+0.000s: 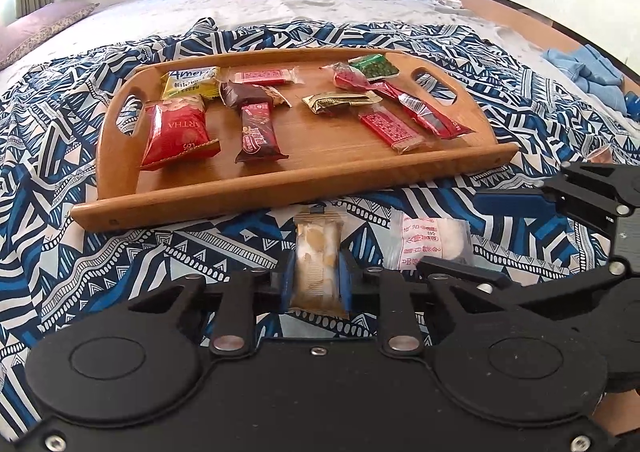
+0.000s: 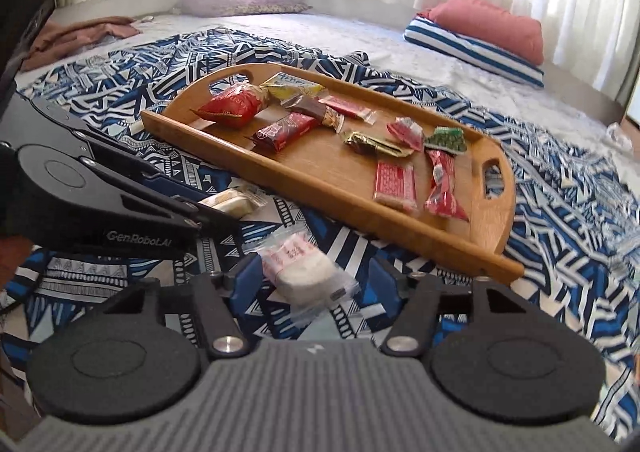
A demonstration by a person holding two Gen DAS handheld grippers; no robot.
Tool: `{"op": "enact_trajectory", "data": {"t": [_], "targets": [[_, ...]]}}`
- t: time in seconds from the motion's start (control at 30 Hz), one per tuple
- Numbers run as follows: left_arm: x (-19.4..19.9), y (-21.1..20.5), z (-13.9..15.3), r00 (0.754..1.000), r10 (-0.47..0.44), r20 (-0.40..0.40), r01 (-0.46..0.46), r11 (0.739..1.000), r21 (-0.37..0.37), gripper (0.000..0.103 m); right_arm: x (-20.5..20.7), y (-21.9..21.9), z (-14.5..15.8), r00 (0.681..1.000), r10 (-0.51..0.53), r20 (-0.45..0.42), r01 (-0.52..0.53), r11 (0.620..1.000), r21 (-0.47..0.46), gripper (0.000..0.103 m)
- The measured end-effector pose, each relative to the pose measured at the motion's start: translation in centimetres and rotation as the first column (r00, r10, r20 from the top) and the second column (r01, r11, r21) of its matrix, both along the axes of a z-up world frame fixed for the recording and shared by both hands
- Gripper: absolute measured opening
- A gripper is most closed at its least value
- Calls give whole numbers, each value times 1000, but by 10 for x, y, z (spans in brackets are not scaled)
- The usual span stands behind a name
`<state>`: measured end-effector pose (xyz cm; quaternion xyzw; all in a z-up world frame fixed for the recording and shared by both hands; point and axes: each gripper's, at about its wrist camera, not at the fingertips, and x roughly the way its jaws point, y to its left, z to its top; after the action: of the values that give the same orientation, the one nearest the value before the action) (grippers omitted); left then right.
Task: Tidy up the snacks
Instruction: 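Grasp the tan wrapped bar with the left tool while the right grasps the white-and-pink pastry pack, then carry both held snacks over the tray and lower them onto it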
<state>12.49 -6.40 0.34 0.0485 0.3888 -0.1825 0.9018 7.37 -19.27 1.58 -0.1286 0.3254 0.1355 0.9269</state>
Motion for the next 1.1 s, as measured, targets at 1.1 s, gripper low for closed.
{"op": "enact_trajectory", "data": {"t": [1.1], "targets": [[23,16,43,994,89,60,-85,995,-59,21,21,-11,35,989,-149,13,145,976,162,46]]}}
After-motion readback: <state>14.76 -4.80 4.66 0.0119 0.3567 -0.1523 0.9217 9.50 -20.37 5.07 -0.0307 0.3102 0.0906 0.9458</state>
